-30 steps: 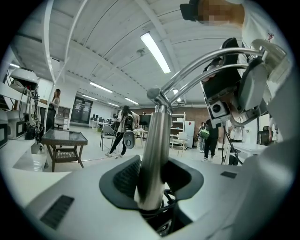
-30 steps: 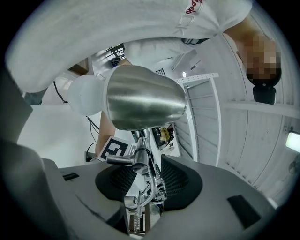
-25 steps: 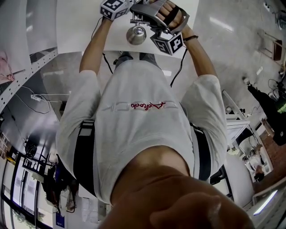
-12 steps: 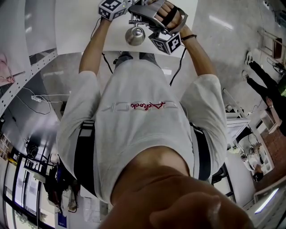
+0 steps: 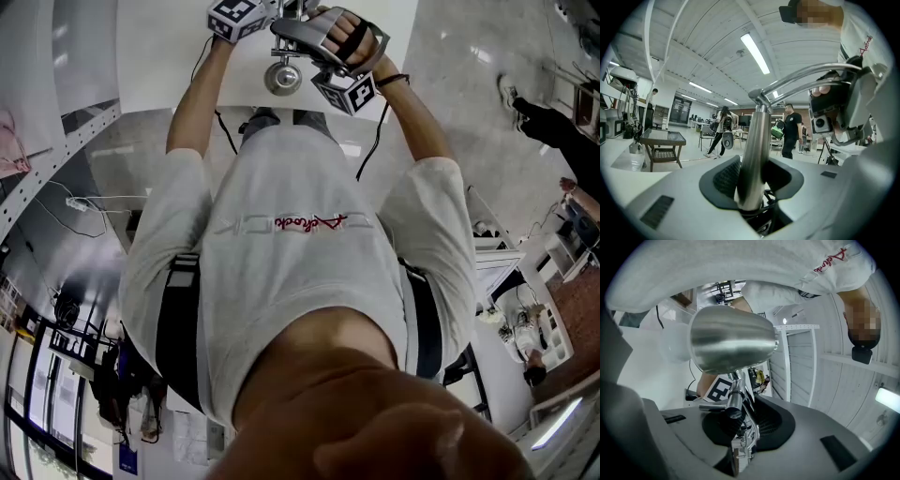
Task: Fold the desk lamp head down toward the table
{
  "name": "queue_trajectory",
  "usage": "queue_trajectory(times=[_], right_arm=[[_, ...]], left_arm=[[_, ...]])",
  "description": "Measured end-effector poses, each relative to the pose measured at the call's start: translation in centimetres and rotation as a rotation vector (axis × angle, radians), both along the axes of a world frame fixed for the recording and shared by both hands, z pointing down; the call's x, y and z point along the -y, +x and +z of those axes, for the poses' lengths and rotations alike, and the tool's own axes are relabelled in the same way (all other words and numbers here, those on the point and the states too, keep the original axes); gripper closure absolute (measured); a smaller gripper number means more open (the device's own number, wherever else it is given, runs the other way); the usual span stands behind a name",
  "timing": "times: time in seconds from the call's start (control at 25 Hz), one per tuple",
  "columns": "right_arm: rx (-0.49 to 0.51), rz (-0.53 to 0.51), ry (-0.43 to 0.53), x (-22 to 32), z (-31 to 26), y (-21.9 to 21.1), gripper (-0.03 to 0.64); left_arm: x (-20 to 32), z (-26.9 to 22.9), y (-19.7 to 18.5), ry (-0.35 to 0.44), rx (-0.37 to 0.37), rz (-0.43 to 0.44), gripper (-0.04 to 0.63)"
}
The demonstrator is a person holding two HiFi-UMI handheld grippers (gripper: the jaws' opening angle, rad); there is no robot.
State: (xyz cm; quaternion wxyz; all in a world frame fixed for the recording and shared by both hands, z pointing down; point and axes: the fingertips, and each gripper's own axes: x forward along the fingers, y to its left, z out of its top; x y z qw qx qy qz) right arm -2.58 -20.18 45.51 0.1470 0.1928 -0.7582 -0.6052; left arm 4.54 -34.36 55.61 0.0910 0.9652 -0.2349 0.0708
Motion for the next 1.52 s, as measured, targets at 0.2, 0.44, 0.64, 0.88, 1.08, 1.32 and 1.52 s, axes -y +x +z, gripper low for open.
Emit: queue_trajectory(times=[0.2, 0.44, 0.64, 0.88, 1.08, 1.32, 1.52], right_arm=[[-0.011, -0.004, 0.044, 0.0, 1.1, 0.0, 0.565], [-0.007, -0.003, 0.046, 0.1, 1.2, -0.1, 0.565], [-0.049, -0.011, 0.029, -0.1, 1.6, -0.1, 0.560], [-0.059, 0.004, -0.050, 0.3, 2.3, 0.1, 0.492], [-0.068, 0.036, -0.065, 0.4, 2.2, 1.0, 0.453], [-0.058, 0.130, -0.085, 1.1, 2.1, 4.2, 0.453], [-0.065, 0.164, -0.105, 1.4, 2.3, 5.2, 0.453]], left_arm=[[0.3, -0.3, 0.1, -0.003, -0.007, 0.000, 0.420], [0.4, 0.1, 0.0, -0.003, -0.007, -0.002, 0.420], [0.3, 0.0, -0.1, -0.007, -0.004, -0.007, 0.420], [0.2, 0.3, -0.7, -0.001, 0.027, -0.023, 0.408], [-0.3, -0.2, -1.5, 0.006, 0.043, -0.028, 0.400], [-1.0, -0.1, -1.9, 0.004, 0.047, -0.046, 0.400], [-1.4, 0.1, -3.0, -0.003, 0.053, -0.063, 0.400]])
